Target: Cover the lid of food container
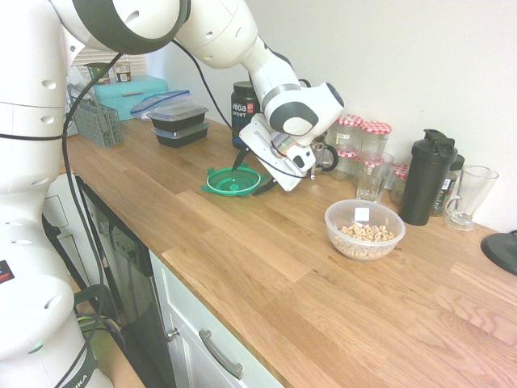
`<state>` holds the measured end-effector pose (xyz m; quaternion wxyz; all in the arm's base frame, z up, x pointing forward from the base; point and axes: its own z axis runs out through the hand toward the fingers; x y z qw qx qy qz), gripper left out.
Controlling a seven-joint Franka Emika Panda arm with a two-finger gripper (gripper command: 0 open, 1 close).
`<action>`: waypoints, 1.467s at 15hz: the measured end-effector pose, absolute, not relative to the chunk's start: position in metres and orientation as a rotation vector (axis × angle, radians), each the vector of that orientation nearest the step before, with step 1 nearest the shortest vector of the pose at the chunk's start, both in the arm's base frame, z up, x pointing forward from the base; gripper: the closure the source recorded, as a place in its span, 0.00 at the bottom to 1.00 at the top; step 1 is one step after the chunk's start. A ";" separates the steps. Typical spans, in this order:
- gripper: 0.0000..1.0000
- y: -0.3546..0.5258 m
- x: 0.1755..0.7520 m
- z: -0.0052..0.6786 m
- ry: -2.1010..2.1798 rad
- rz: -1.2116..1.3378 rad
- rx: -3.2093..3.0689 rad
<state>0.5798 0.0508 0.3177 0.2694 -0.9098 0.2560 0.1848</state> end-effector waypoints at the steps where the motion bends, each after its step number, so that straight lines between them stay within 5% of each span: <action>1: 1.00 0.051 0.580 0.318 0.693 0.497 -2.448; 22: 1.00 0.052 0.582 0.311 0.691 0.443 -2.467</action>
